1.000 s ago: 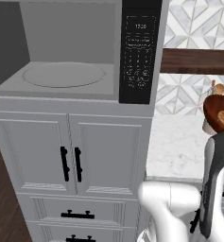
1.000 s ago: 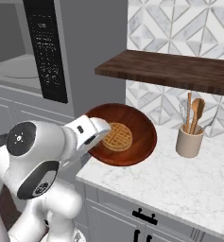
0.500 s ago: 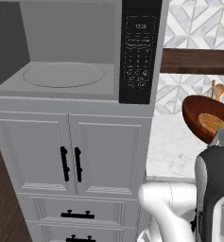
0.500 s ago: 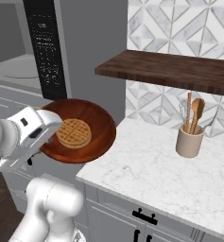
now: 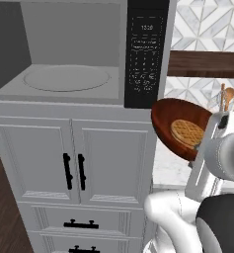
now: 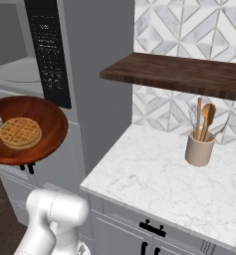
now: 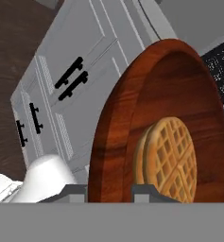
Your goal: Open the microwave, place the bowl with waffle inside the microwave, then close the microwave door and turn it on.
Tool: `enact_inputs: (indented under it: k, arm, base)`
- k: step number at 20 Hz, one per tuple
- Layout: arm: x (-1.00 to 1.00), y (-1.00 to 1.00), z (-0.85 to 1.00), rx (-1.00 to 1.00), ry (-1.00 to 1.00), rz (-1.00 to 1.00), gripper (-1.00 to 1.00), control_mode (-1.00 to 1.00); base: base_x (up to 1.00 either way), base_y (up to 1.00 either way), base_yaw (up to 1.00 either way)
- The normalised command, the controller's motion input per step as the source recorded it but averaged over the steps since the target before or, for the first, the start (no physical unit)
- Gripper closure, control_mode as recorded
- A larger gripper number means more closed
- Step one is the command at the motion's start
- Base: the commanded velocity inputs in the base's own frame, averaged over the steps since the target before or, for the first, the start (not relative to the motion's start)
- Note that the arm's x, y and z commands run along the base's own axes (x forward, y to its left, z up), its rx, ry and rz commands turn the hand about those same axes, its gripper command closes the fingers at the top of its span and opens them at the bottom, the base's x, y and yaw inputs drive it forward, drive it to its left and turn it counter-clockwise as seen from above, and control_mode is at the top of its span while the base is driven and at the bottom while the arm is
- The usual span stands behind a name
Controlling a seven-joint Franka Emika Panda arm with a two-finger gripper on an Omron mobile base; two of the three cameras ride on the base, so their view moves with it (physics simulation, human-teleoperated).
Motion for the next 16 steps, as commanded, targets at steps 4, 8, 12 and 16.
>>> enact_inputs:
  k: [4,8,12,16]
  arm:
    - [0.06,1.00,0.45,-0.01,-0.01,0.21,1.00,-1.00]
    - [0.18,0.80,0.36,0.00,-0.12,0.17,1.00,-1.00]
    - [0.03,0.16,0.01,0.00,-0.05,0.06,1.00,-1.00]
    - [0.34,0.14,0.00,-0.03,0.02,0.00,1.00,-1.00]
  base:
    - [0.00,0.00,0.00]
    - [0.00,0.00,0.00]
    - [0.00,0.00,0.00]
    - [0.00,0.00,0.00]
